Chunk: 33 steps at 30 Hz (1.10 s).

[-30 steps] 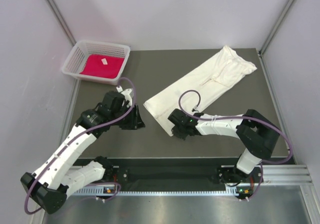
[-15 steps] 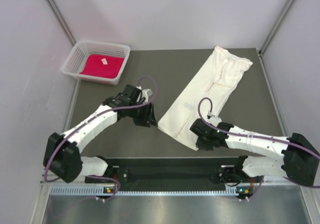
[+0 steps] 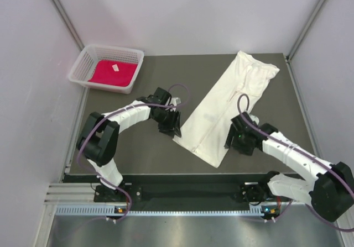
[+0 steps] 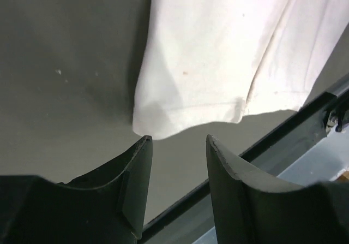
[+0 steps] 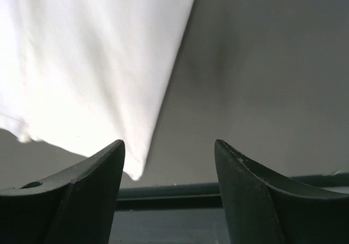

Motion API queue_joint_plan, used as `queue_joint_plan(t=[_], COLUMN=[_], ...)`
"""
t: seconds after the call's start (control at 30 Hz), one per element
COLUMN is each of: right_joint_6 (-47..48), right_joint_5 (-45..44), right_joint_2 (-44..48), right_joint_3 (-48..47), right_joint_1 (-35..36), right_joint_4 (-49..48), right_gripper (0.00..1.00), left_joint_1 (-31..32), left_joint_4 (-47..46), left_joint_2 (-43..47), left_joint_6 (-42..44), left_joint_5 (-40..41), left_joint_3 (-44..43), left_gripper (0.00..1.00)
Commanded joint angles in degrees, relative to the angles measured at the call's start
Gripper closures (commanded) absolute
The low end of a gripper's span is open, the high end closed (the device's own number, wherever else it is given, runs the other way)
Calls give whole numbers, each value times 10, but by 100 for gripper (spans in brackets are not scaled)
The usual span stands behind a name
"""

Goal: Fold and stack the t-shirts
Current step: Fold the tshirt

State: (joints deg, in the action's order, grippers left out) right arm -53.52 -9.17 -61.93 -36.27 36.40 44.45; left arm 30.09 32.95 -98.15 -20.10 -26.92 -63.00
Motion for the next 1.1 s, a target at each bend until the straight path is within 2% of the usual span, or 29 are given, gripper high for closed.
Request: queue_joint_plan(t=[0.0,0.1,0.13,0.23,0.4,0.47,0.53,0.67,0.83,0.97,1.07], right_joint_6=[141,206,228,255,290,295,302,315,321,308,288], right_joint_5=[33,74,89,179,251,264,276,281,276,274,276], right_joint_2=[1,-28,-36,-67,-134,-156,-167,-197,-227,-259,-267], right_joint_3=[-69,-107,-122,-143,-187,-194,-206,-232,-260,-276,-279], right_joint_1=[-88,-166,-212,-296,-383,-418,-445,-467,-480,-483,-482], right_joint_4=[-12,-23,-28,-57,-68,-72,-74,-72,-76,-93,-130], right_gripper=[33,31,31,31,29,29,29,29,29,29,29], left_joint_1=[-2,-2,-2,-2,-2,-2,-2,-2,-3,5,17], left_joint_4=[-12,-18,-17,-17,-26,-30,-31,-32,-32,-60,-82], left_joint_2=[-20,-48,-56,-82,-97,-103,-113,-111,-91,-41,19], left_joint_6=[20,24,27,27,28,26,26,26,4,-34,-65], left_joint_5=[25,25,25,28,38,31,27,36,43,17,13], left_joint_3=[-32,-36,-39,-45,-41,-40,-38,-26,2,69,153], left_gripper=[51,51,51,53,56,61,75,100,100,100,100])
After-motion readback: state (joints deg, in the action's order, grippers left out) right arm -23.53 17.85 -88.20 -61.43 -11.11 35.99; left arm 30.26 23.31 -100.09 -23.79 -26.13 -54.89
